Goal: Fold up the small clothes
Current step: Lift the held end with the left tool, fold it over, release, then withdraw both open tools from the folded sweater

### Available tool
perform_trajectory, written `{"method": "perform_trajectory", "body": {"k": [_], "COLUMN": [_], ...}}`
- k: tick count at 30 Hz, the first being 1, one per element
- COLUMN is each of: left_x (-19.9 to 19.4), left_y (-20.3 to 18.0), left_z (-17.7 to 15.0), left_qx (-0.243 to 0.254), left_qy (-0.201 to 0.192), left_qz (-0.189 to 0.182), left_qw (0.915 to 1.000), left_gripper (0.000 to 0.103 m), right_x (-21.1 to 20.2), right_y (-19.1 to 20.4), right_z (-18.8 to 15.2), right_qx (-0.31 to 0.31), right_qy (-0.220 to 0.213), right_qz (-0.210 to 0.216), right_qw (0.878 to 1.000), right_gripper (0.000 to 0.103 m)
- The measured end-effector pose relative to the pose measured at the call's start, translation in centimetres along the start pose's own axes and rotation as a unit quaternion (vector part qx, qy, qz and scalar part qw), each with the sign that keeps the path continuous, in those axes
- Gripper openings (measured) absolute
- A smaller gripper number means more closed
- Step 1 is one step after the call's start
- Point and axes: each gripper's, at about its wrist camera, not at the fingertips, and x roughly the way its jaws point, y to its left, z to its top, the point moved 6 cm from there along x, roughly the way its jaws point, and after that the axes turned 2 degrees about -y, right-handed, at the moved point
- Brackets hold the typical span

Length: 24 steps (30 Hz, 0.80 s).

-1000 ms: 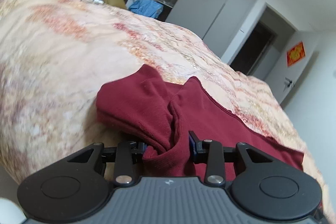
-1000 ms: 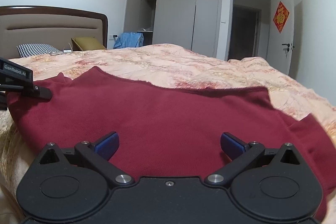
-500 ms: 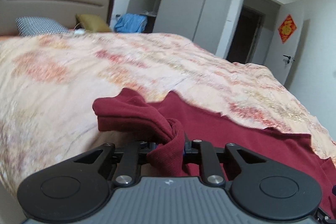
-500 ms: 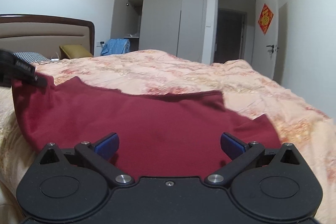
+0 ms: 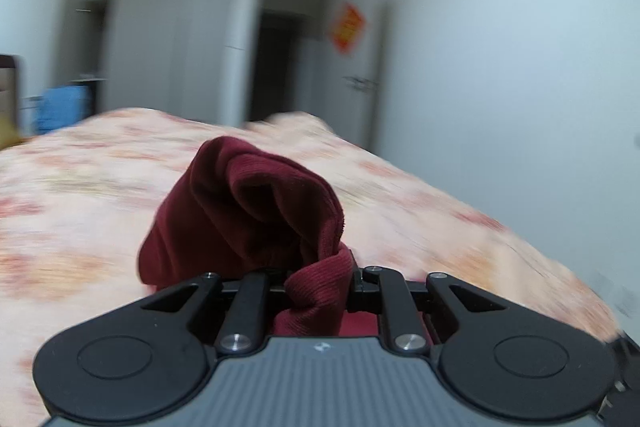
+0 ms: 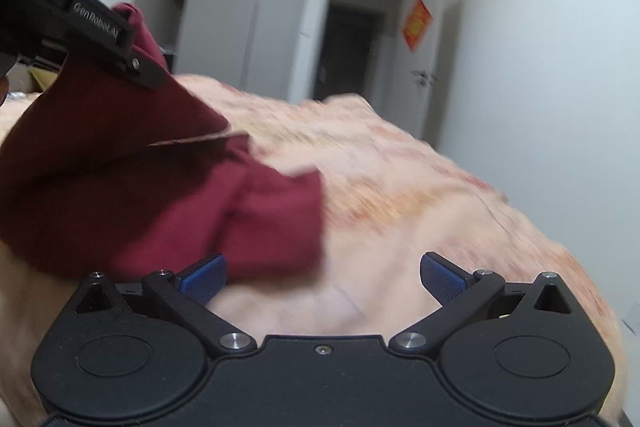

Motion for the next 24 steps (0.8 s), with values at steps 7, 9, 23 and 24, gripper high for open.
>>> {"method": "perform_trajectory", "body": {"k": [7,9,23,24], "left_x": [2.8,2.5,-2.0,-2.3], "left_y": [-4.5,-4.1,-0.7,-0.3], "left_z": [-5.4,-5.2,-3.4,-3.2], "left_qx": [0.038,0.017,-0.078,-0.084], "left_qy": [0.100,0.099,0.075,0.074], "left_qz": [-0.033,-0.040,-0.082,-0.075], "left_qw": [0.9937,0.9942,0.9908,0.9908], "left_gripper": [0.020,0.023,0.089,0.090], "right_x": [-0.4,-0.3,-1.2,-1.3], "right_y": [-2.9,-3.2,-2.4,-2.3], "right_z": [-2.9,-3.4,-2.2,-2.1], "right_qx": [0.022,0.028,0.037,0.040], "right_qy": [0.039,0.047,0.037,0.037], "right_qz": [-0.036,-0.037,-0.035,-0.034], "right_qw": [0.998,0.998,0.998,0.998], "right_gripper": [0.102,0.102,0.102,0.102]}}
